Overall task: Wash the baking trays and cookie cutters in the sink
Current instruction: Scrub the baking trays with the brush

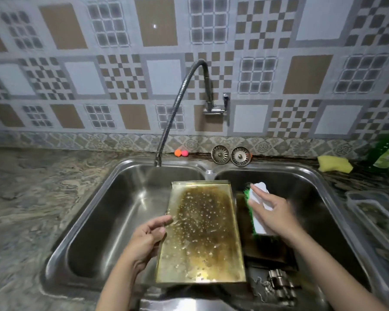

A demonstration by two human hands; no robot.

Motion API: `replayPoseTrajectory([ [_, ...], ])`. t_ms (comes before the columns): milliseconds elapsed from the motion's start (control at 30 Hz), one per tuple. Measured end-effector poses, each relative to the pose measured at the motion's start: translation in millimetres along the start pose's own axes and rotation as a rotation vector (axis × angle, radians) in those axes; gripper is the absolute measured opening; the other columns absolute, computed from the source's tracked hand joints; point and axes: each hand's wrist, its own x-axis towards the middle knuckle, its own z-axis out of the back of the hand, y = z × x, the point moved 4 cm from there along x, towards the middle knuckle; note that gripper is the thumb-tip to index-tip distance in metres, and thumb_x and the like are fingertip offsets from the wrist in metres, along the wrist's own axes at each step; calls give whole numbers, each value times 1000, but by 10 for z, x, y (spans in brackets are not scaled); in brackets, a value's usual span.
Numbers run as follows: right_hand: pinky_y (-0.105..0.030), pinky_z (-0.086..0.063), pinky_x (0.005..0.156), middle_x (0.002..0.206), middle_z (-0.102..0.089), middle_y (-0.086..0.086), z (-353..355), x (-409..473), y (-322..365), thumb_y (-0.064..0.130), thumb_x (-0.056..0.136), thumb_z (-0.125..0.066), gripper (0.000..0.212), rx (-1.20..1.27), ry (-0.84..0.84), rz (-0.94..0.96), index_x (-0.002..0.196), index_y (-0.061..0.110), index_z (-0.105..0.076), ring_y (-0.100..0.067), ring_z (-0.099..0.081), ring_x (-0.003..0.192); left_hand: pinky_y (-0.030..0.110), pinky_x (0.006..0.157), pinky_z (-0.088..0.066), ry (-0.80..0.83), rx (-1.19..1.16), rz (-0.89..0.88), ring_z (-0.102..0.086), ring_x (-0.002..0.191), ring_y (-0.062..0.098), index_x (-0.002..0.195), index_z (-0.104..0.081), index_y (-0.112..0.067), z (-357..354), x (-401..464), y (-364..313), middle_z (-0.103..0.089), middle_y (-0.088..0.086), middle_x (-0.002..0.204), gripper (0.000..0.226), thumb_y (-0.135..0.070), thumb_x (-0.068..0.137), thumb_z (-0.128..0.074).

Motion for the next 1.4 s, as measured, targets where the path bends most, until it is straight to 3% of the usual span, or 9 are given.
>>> replayPoseTrajectory([
  [67, -20, -38, 96, 141, -50, 9, -187, 64, 77, 34, 82, -70, 51, -249, 43, -2, 131, 39, -55, -11, -49, 128, 16, 41, -36, -92, 4, -22, -45, 53, 10, 102, -71, -18, 375, 152, -49, -73, 3, 88, 35, 7, 91, -50],
  [167, -27, -44, 93, 135, -58, 4, -412, 126, 221, 43, 77, -73, 60, -543, 39, -39, 133, 40, -52, -19, -56, 122, 28, 72, -55, -216, 12, -37, -65, 90, 24, 100, -71, -18, 785, 432, -86, -68, 13, 113, 35, 8, 91, -49],
  [267, -30, -45, 88, 127, -64, 1, -554, 137, 306, 43, 74, -75, 70, -791, 2, -6, 137, 43, -46, -23, -58, 117, 47, 97, -45, -301, 74, 7, -58, 112, 38, 110, -68, -11, 988, 753, -61, -63, 19, 120, 32, 5, 91, -48],
  [400, -31, -46, 85, 125, -65, 0, -646, 131, 177, 35, 69, -81, 82, -821, 21, -43, 140, 41, -41, -23, -59, 113, 34, 91, -48, -320, 188, 39, -60, 99, 22, 103, -69, -14, 1113, 1239, 107, -65, 10, 116, 34, 7, 90, -46],
  [667, -36, -44, 96, 133, -56, -4, -496, -7, -180, 34, 72, -77, 80, -958, -13, -143, 142, 42, -37, -25, -52, 123, 31, 84, -44, -333, 324, 149, -60, 97, 29, 104, -69, -12, 1116, 1772, 484, -64, 6, 104, 27, 1, 88, -51],
  [900, -24, -41, 72, 119, -66, -3, -245, -174, -384, 21, 65, -85, 78, -616, -66, -183, 133, 39, -52, -13, -58, 89, 16, 70, -45, -256, 390, -59, -60, 80, 12, 110, -63, -7, 405, 1666, 169, -62, 5, 100, 26, 1, 87, -54],
  [1067, -23, -46, 84, 131, -59, 2, -5, -271, -433, 15, 61, -89, 78, -351, -145, -181, 130, 33, -57, -14, -60, 107, 1, 66, -41, -18, 368, -356, -58, 79, 6, 100, -67, -10, -865, 1302, -290, -64, -1, 90, 18, -2, 87, -58],
  [1267, -8, -39, 88, 138, -51, 10, 433, -407, -703, 14, 61, -89, 80, -148, -74, -166, 130, 36, -55, 3, -44, 117, 23, 86, -44, 220, 526, 27, -60, 104, 23, 116, -60, -7, -2069, 1226, 224, -64, 5, 110, 29, -9, 88, -59],
  [1400, -15, -43, 94, 136, -52, 17, 820, -542, -1001, 15, 60, -89, 79, -63, -56, -168, 126, 44, -56, 0, -46, 124, 18, 70, -48, 275, 592, 260, -57, 83, 15, 120, -54, -3, -2381, 1292, 740, -60, 13, 117, 36, -6, 85, -62],
])
